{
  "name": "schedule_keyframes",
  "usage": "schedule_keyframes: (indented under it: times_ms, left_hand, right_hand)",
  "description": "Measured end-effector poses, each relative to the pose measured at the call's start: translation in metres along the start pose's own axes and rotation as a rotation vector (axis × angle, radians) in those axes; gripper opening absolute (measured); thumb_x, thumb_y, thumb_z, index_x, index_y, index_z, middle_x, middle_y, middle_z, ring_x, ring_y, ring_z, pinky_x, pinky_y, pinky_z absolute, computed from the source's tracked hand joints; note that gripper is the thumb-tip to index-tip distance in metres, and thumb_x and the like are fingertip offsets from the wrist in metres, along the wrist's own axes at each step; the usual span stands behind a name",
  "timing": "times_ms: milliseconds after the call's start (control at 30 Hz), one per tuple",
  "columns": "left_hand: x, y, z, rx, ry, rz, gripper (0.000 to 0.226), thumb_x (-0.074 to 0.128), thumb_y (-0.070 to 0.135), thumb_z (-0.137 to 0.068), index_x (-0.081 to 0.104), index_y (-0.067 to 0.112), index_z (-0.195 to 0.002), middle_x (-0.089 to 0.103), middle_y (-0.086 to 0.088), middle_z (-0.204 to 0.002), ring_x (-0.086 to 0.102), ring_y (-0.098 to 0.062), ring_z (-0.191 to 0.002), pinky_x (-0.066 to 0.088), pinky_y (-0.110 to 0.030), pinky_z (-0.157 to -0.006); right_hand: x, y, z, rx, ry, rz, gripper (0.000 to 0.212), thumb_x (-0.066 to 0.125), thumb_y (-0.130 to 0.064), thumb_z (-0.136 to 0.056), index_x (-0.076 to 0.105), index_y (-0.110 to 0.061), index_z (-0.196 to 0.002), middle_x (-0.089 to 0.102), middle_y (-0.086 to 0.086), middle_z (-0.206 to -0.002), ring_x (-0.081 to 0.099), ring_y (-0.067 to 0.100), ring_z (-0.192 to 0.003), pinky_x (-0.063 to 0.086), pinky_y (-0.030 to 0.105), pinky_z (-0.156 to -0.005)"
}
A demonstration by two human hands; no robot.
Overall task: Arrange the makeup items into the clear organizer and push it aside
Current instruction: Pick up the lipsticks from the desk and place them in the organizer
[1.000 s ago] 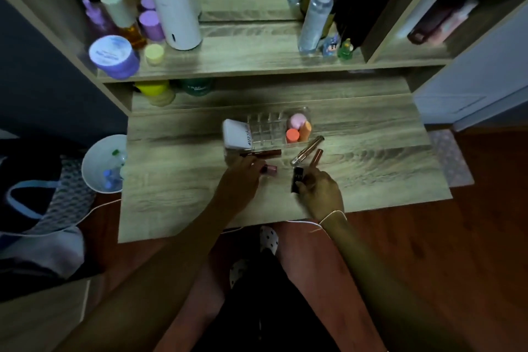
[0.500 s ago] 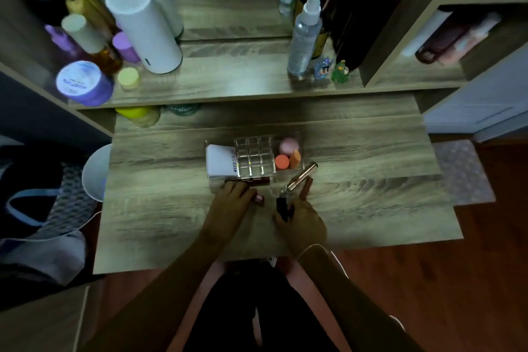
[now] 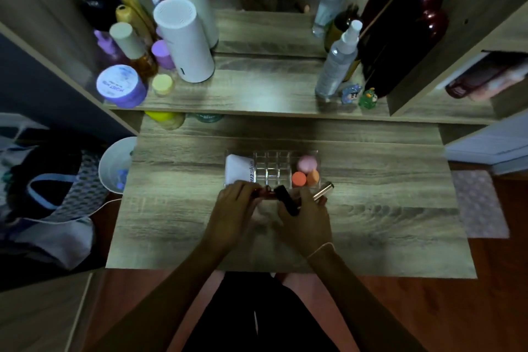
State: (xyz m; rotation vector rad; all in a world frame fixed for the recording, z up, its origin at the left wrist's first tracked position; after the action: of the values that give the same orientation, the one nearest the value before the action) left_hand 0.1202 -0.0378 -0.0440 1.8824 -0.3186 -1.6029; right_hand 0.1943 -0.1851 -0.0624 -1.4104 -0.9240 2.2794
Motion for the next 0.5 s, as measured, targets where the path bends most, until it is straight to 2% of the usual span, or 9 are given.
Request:
schedule_keyframes:
  times_ms: [67, 133, 167, 233, 300, 400, 500]
  left_hand:
    - [-0.015, -0.002, -0.010, -0.054, 0.071, 0.105, 0.020, 0.061, 0.012, -0.090, 0.062, 0.015, -0.109, 0.063, -0.005, -0.104, 0.056, -0.015, -0.094, 0.044, -0.026, -0.080]
    - [-0.028, -0.002, -0.018, -0.073, 0.135, 0.160, 0.020, 0.063, 0.011, -0.089, 0.060, 0.017, -0.107, 0.062, 0.000, -0.103, 0.050, 0.000, -0.092, 0.038, -0.009, -0.079]
    - [-0.034, -0.004, -0.022, -0.076, 0.169, 0.182, 0.021, 0.064, 0.011, -0.087, 0.060, 0.018, -0.107, 0.062, 0.001, -0.103, 0.048, 0.004, -0.092, 0.038, -0.006, -0.079]
    - [-0.044, -0.010, -0.026, -0.097, 0.223, 0.215, 0.024, 0.066, 0.011, -0.087, 0.059, 0.016, -0.109, 0.061, -0.001, -0.106, 0.051, 0.000, -0.094, 0.042, -0.014, -0.081]
    - [-0.049, -0.018, -0.027, -0.125, 0.251, 0.227, 0.026, 0.066, 0.013, -0.087, 0.058, 0.014, -0.112, 0.061, -0.004, -0.108, 0.055, -0.006, -0.095, 0.046, -0.019, -0.079]
    - [-0.051, -0.028, -0.026, -0.150, 0.263, 0.213, 0.027, 0.066, 0.013, -0.087, 0.057, 0.014, -0.113, 0.060, -0.004, -0.109, 0.055, -0.006, -0.095, 0.040, -0.010, -0.079]
    - [-0.049, -0.036, -0.024, -0.177, 0.256, 0.206, 0.029, 0.067, 0.013, -0.086, 0.057, 0.015, -0.113, 0.060, -0.004, -0.110, 0.053, -0.004, -0.095, 0.038, -0.007, -0.079]
  right_hand:
    - [0.000, -0.021, -0.013, -0.059, 0.028, -0.025, 0.017, 0.067, -0.034, -0.084, 0.053, -0.029, -0.093, 0.066, -0.004, -0.091, 0.065, 0.019, -0.086, 0.051, 0.031, -0.075]
    - [-0.001, -0.037, -0.026, -0.106, 0.100, -0.057, 0.014, 0.069, -0.027, -0.083, 0.058, -0.026, -0.090, 0.066, -0.004, -0.090, 0.066, 0.017, -0.085, 0.053, 0.032, -0.073]
    - [-0.002, -0.042, -0.033, -0.119, 0.138, -0.070, 0.013, 0.070, -0.023, -0.082, 0.061, -0.022, -0.090, 0.067, -0.003, -0.089, 0.066, 0.018, -0.084, 0.052, 0.031, -0.071]
    - [-0.001, -0.050, -0.046, -0.118, 0.178, -0.095, 0.016, 0.073, -0.020, -0.079, 0.064, -0.021, -0.092, 0.065, -0.006, -0.087, 0.065, 0.016, -0.083, 0.048, 0.026, -0.070]
    - [0.001, -0.055, -0.055, -0.111, 0.199, -0.093, 0.021, 0.074, -0.019, -0.078, 0.065, -0.021, -0.097, 0.067, -0.004, -0.090, 0.064, 0.013, -0.085, 0.049, 0.027, -0.073]
    - [0.007, -0.060, -0.067, -0.136, 0.183, -0.038, 0.024, 0.075, -0.017, -0.078, 0.066, -0.018, -0.101, 0.070, 0.002, -0.098, 0.060, 0.010, -0.085, 0.046, 0.023, -0.073]
    - [0.012, -0.061, -0.078, -0.149, 0.117, 0.018, 0.026, 0.075, -0.011, -0.076, 0.067, -0.014, -0.100, 0.069, 0.007, -0.100, 0.062, 0.018, -0.089, 0.044, 0.024, -0.075]
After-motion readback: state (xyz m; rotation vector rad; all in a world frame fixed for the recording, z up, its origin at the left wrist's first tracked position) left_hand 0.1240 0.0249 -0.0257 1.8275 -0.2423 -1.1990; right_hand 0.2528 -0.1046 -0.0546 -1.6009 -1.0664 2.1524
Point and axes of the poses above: each hand's wrist, its own z-axis away from the middle knuckle, its own x-axis out of the palm, y = z × x, the point moved 5 cm from there along -z, towards the middle knuckle
